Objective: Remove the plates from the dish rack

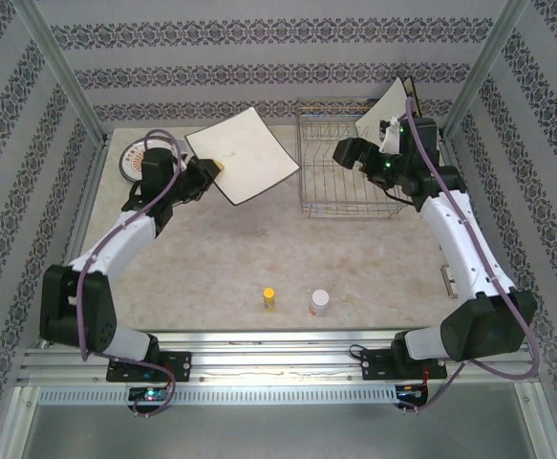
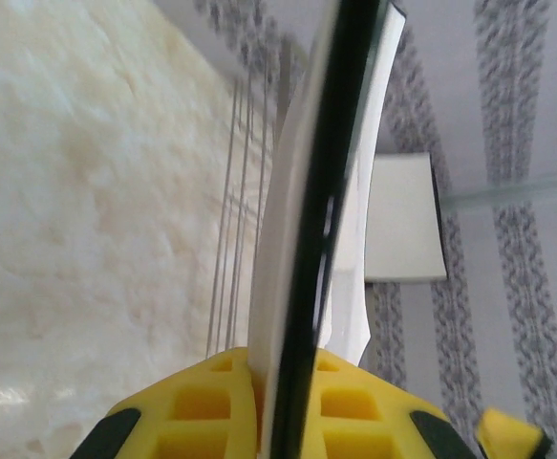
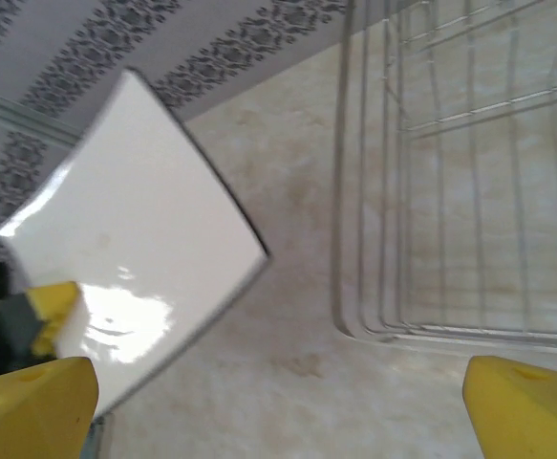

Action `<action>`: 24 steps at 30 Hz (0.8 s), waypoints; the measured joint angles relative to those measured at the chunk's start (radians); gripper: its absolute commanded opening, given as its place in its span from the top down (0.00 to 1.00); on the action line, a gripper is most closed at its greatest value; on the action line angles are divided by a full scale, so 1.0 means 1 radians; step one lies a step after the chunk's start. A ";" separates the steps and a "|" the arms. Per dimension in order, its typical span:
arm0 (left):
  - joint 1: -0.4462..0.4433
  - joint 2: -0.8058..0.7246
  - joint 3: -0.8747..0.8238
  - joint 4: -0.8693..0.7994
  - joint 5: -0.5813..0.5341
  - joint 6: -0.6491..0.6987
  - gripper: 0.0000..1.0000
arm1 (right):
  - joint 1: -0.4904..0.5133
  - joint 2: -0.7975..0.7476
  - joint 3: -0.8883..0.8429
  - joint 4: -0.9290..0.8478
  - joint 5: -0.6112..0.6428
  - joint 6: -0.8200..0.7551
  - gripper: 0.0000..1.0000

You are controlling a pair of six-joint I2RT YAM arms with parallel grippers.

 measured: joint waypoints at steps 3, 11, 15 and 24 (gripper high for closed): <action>-0.022 -0.084 -0.052 -0.001 -0.178 -0.010 1.00 | -0.001 -0.003 0.042 -0.134 0.084 -0.094 0.02; -0.127 -0.112 -0.191 0.007 -0.572 -0.069 1.00 | -0.001 0.000 0.094 -0.345 0.219 -0.229 0.02; -0.161 -0.027 -0.210 0.039 -0.677 -0.103 1.00 | 0.009 0.006 0.125 -0.397 0.260 -0.257 0.02; -0.171 0.206 -0.244 0.317 -0.781 -0.208 1.00 | 0.096 0.077 0.185 -0.455 0.355 -0.282 0.02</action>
